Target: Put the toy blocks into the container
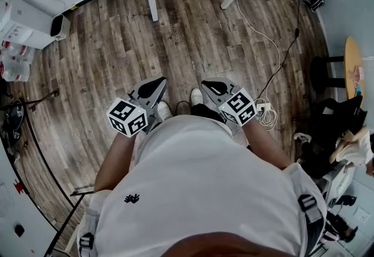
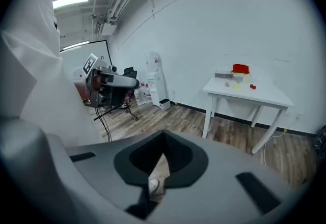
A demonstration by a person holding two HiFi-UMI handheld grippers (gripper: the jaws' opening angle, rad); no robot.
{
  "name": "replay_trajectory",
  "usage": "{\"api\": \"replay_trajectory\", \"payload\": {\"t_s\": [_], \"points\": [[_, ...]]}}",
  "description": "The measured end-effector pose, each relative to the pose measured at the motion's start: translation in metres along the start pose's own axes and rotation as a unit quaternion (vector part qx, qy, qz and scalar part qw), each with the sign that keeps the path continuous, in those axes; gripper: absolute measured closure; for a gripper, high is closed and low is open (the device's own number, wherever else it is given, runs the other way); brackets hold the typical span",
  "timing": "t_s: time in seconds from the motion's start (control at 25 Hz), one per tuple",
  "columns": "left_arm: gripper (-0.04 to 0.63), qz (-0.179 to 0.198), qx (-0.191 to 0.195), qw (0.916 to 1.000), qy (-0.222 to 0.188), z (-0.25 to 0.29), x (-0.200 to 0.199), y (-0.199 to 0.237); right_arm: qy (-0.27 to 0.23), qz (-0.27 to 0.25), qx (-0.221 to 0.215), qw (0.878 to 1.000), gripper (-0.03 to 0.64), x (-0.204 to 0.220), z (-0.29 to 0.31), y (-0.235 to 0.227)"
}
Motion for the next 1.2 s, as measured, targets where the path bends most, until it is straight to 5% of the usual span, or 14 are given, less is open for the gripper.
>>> {"api": "replay_trajectory", "payload": {"t_s": [0.16,0.36,0.84,1.2], "points": [[0.589,0.026,-0.039,0.9986,0.025,0.027,-0.009,-0.005,-0.006,-0.003,-0.002,1.000,0.612,0.004,-0.019,-0.026],[0.589,0.002,-0.039,0.9990,0.020,0.061,-0.029,-0.012,-0.023,-0.008,0.001,1.000,0.612,0.004,-0.036,-0.066],[0.589,0.011,-0.074,0.9972,0.011,0.144,-0.066,-0.037,-0.071,0.008,-0.046,0.996,0.609,0.034,-0.073,-0.144],[0.589,0.002,-0.081,0.9961,0.035,0.183,-0.081,-0.014,-0.051,0.013,-0.046,0.998,0.554,0.037,-0.056,-0.190]]}}
Point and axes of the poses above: the fingertips, and each gripper's own axes: z forward along the fingers, y to its left, x out of its underside, the point moved 2 cm from there along -z, backward along the fingers, and after that the axes turned 13 degrees about y, right-handed, at the moved point
